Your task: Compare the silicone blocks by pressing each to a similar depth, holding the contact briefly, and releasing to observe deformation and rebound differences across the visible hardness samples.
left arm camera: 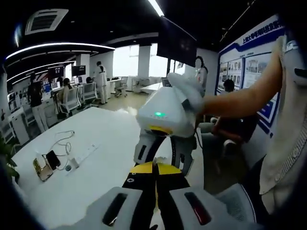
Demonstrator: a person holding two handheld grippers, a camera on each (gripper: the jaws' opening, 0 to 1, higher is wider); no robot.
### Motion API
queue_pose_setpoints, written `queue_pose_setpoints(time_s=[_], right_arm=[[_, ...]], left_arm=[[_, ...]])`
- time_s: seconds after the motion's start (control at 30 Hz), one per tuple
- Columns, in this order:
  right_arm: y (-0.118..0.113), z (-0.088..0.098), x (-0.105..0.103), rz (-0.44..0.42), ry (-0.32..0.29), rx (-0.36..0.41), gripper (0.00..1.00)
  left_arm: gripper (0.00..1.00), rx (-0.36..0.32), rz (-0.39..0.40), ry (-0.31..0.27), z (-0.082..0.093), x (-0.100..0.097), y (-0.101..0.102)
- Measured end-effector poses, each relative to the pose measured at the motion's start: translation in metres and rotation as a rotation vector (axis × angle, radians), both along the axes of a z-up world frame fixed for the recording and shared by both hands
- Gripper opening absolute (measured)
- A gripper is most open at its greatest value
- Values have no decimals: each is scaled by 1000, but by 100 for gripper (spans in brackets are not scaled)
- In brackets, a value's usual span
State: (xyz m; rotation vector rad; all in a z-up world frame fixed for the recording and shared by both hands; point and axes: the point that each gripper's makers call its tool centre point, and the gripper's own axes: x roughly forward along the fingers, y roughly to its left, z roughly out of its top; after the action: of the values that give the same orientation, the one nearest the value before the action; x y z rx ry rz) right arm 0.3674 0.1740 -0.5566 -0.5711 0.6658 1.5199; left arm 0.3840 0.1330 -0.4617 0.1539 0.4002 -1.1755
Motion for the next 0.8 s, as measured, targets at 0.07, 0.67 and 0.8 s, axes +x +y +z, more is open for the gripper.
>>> queue_pose_setpoints(time_s=[0.07,0.67,0.8], right_arm=[[1,0,0,-7,4,4,28],[5,-11,-8,22,-24,-28,14],[5,-12,-7,21,-37,-38,11]], left_arm=[[0,0,1,0,0,0,0],[0,28,-23,12,-9,-10,5],[0,32,-25,7,-9,-11,6]])
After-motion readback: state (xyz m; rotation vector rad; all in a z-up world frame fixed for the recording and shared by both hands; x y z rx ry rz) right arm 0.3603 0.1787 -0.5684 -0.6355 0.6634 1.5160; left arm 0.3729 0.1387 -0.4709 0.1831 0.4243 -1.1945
